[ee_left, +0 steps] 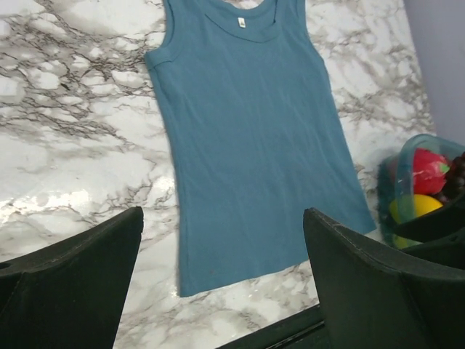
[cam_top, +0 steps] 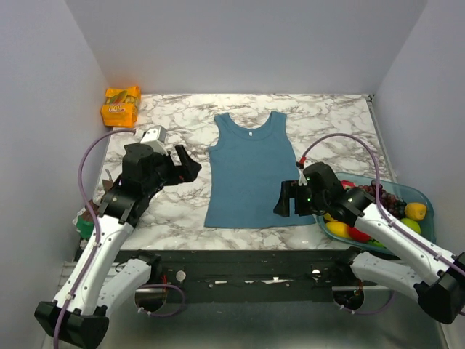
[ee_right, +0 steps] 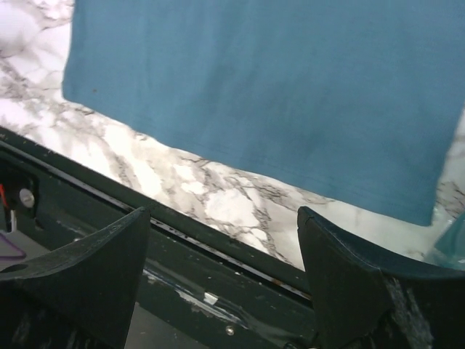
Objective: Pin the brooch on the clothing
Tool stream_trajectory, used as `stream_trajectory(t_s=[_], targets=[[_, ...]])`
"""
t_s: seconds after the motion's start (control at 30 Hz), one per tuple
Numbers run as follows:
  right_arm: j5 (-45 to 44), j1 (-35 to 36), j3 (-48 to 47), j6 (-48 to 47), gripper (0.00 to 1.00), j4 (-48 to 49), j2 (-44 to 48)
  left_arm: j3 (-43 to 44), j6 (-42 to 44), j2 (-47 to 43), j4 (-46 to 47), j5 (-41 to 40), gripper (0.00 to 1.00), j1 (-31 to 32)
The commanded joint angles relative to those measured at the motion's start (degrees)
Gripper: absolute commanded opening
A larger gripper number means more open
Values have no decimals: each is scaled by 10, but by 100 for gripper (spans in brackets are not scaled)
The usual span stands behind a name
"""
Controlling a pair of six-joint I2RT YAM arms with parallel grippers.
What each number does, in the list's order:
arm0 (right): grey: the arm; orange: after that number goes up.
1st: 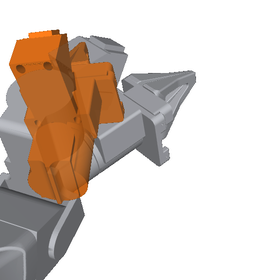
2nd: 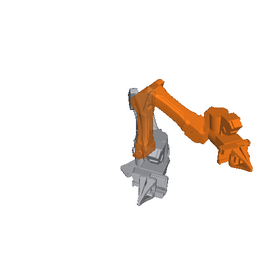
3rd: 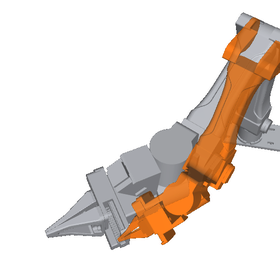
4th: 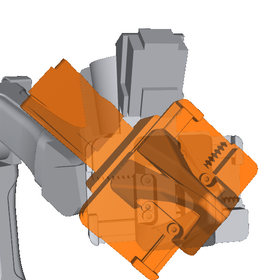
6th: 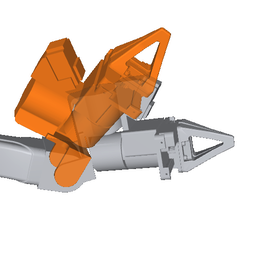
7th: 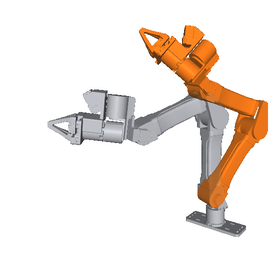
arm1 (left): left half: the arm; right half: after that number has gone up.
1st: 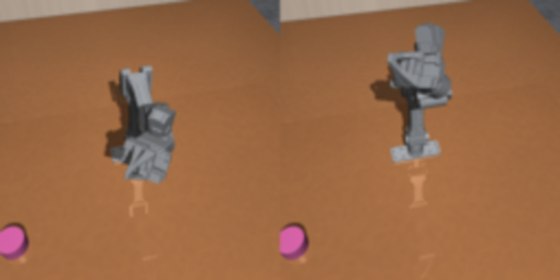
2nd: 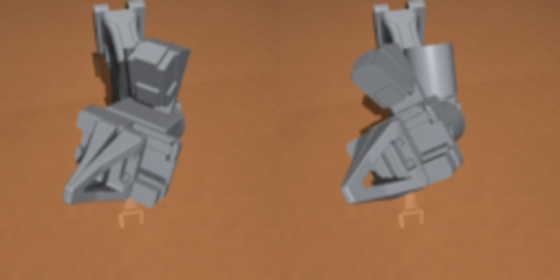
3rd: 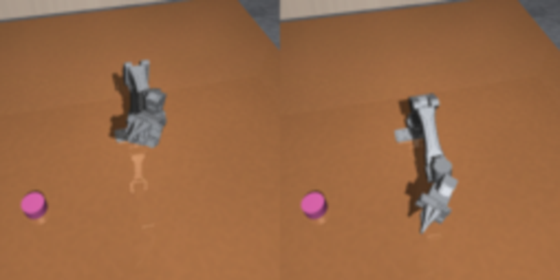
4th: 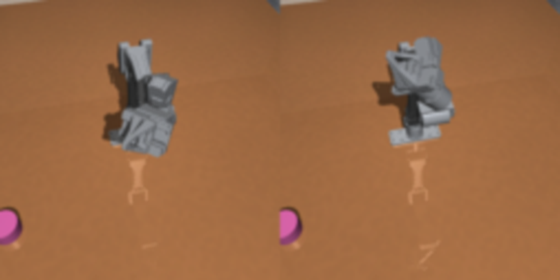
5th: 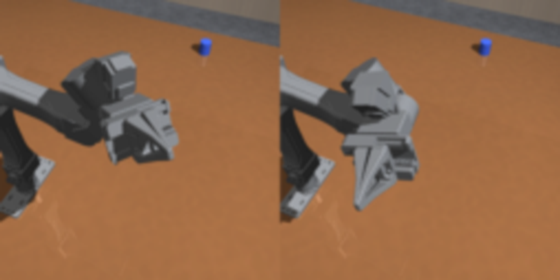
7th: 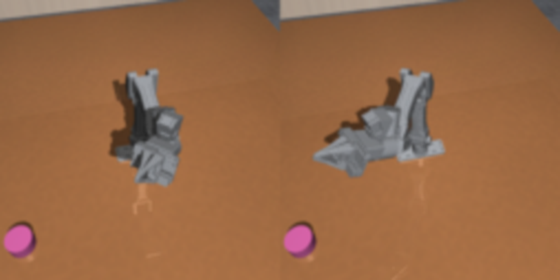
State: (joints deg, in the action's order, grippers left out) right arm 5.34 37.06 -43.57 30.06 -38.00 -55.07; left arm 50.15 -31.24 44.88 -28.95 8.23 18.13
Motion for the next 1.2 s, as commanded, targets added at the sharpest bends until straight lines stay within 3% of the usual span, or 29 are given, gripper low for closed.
stream_trajectory(t_s=[0.0, 0.2, 0.43, 0.77, 0.87, 1.17], targets=[[-14, 29, -36, 17, 88, 28, -4, 63, 105, 45, -59, -29, 99, -12], [-35, 32, -67, 10, 88, 20, 24, 111, 146, 98, -68, -45, 99, -41], [-89, 31, -128, -14, 96, 0, 80, 165, 220, 210, -105, -167, 99, -77], [-58, 29, -186, -45, 96, 13, 87, 197, 244, 361, -40, -210, 97, -168], [-57, 29, -181, -45, 98, 22, 103, 173, 232, 385, 14, -184, 93, -211], [-36, 29, -143, -37, 98, 42, 138, 160, 265, 465, 107, -148, 81, -235]])
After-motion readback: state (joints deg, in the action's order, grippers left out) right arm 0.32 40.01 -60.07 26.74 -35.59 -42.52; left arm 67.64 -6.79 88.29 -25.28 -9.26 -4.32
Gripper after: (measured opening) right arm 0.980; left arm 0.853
